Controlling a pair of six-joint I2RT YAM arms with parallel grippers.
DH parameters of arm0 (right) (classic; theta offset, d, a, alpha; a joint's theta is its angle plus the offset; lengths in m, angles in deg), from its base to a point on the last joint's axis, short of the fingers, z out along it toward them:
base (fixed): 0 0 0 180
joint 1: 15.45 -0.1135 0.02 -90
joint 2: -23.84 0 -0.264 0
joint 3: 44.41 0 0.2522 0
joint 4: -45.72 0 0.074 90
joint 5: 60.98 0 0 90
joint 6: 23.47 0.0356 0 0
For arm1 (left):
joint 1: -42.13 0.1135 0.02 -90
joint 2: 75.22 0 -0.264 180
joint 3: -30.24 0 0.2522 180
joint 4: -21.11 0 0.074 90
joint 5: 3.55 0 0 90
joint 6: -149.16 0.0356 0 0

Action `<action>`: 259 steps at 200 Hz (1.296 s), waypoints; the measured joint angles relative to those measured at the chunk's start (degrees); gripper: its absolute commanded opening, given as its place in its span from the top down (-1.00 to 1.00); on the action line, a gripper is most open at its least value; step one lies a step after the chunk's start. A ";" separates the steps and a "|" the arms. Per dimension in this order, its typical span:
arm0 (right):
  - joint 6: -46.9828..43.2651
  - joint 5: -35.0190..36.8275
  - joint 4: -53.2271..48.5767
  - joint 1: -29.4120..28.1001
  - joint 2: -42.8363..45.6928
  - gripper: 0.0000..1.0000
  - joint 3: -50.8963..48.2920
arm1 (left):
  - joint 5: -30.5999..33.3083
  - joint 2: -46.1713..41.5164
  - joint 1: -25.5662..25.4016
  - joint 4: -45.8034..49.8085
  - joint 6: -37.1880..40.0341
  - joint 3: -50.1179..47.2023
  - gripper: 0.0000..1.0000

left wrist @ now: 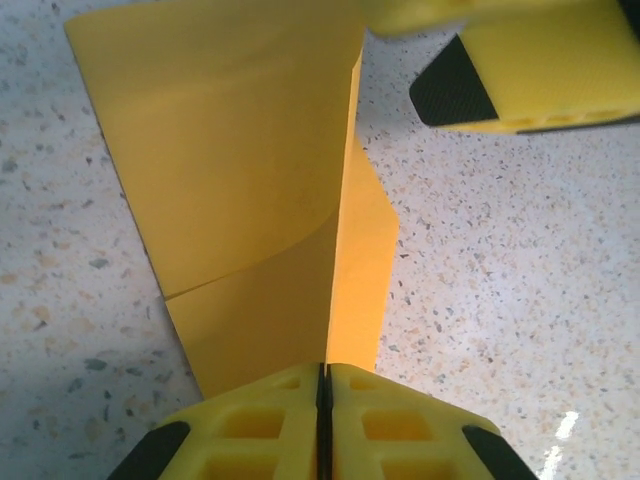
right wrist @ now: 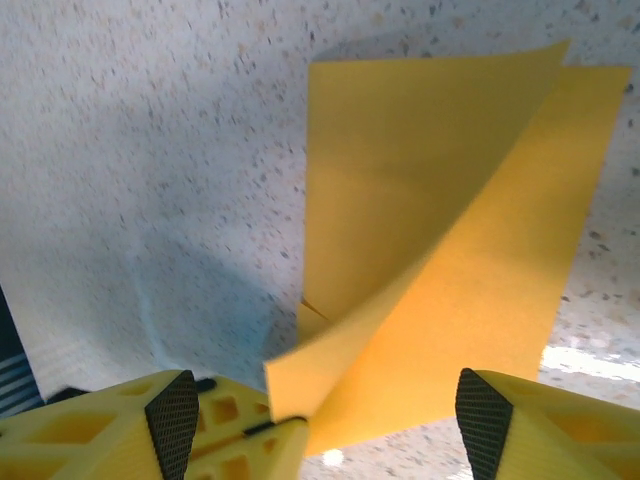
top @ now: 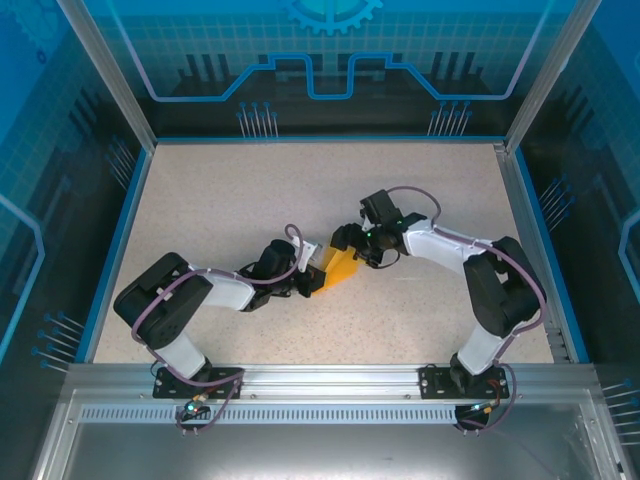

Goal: Fold a paper plane with a square sheet of paper (pick it up from the middle)
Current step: Turn over the paper at the center of the table.

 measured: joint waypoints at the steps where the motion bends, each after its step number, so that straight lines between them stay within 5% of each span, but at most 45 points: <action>1: -0.31 -0.13 0.33 0.02 0.09 -0.39 -0.33 | 0.00 0.00 0.00 0.02 -0.11 0.00 0.80; 114: -8.81 -6.67 17.55 0.37 0.98 -0.04 -11.19 | -3.28 0.00 0.79 -0.31 -17.16 0.11 0.81; 259: -8.72 -8.46 17.94 0.37 -4.22 -0.02 -9.03 | -7.39 1.40 3.15 -0.74 -28.57 0.11 0.82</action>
